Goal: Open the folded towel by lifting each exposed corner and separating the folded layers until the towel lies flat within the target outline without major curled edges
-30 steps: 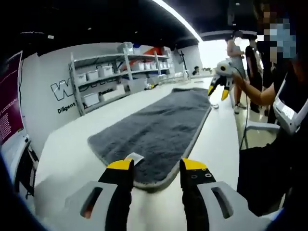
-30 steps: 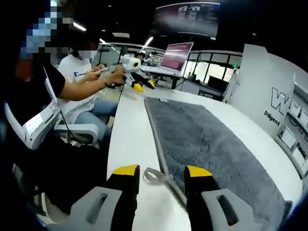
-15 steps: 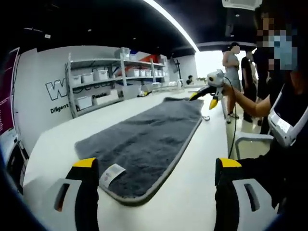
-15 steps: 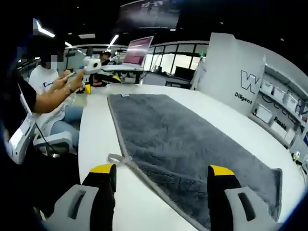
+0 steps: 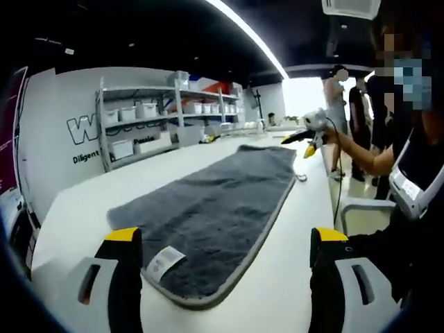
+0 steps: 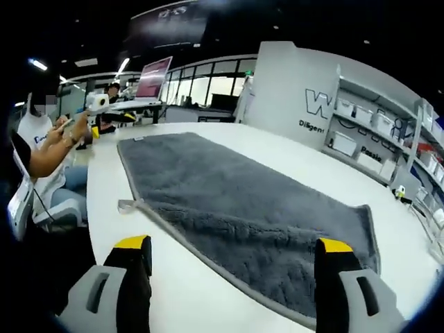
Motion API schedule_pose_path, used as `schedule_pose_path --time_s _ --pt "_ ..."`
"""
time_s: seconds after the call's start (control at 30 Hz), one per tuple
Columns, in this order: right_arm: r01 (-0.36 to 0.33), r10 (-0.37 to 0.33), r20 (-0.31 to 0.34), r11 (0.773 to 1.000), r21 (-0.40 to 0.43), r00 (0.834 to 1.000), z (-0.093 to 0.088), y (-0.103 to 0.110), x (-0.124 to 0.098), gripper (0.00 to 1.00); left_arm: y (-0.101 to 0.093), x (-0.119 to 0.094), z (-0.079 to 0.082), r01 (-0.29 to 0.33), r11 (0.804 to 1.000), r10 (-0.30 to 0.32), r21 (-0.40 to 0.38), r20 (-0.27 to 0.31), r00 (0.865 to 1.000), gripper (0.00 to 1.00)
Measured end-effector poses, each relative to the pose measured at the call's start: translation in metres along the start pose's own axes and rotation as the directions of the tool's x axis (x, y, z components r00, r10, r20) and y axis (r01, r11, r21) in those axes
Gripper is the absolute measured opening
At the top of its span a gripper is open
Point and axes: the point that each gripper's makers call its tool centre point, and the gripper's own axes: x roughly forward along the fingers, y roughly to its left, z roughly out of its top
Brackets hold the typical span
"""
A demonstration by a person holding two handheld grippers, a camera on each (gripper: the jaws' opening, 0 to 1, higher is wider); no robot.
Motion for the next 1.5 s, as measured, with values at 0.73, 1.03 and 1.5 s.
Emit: schedule_pose_path --time_s 0.73,1.03,1.5 --pt "0.258 -0.242 -0.1 0.942 0.216 0.965 -0.05 -0.079 -0.065 0.26 0.007 0.001 0.0 -0.024 0.999 0.025 -0.03 0.011 1.0 0.97" --pt "0.277 -0.24 -0.187 0.938 0.208 0.953 -0.073 -0.088 -0.05 0.15 0.003 0.003 -0.004 -0.012 0.999 0.012 -0.05 0.003 1.0 0.97" --pt "0.231 -0.175 -0.237 0.945 0.233 0.956 -0.091 -0.089 -0.053 0.01 0.003 0.005 -0.011 -0.008 0.998 0.006 -0.063 -0.027 1.0 0.96"
